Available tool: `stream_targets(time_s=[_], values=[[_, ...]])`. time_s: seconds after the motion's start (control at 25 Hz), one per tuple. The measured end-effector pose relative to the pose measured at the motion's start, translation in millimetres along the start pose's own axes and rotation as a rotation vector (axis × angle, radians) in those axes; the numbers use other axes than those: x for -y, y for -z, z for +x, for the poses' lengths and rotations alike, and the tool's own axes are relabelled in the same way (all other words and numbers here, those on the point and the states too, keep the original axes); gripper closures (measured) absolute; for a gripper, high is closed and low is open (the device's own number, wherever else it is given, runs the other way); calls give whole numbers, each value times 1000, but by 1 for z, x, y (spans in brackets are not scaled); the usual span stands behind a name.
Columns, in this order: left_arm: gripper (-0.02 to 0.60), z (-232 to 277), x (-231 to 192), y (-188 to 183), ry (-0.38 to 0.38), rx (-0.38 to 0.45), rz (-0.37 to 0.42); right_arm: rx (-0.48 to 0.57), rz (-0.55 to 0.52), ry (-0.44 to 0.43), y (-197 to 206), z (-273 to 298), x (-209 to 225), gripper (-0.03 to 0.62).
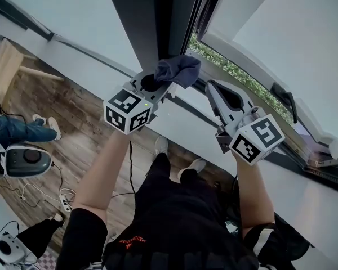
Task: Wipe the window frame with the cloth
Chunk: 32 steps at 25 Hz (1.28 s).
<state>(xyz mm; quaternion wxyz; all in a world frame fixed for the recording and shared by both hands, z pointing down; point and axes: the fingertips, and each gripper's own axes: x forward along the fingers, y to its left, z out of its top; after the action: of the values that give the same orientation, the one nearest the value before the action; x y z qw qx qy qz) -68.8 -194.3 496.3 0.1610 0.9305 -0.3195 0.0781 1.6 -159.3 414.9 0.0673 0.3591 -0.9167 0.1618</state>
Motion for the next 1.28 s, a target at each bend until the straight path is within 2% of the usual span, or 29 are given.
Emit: stream_targets(time_s=[0.72, 0.84, 1.0, 1.16, 1.28], values=[[529, 19, -14, 58, -1, -118, -19, -16, 49, 41, 21, -5, 16, 592], [529, 19, -9, 55, 9, -119, 13, -8, 49, 42, 17, -7, 16, 592], [529, 1, 12, 16, 44, -29, 120, 14, 38, 44, 4, -9, 11, 592], [529, -18, 37, -54, 43, 90, 258, 57, 13, 38, -17, -15, 10, 592], [529, -31, 55, -109, 37, 176, 328, 89, -8, 29, -36, -22, 5, 592]])
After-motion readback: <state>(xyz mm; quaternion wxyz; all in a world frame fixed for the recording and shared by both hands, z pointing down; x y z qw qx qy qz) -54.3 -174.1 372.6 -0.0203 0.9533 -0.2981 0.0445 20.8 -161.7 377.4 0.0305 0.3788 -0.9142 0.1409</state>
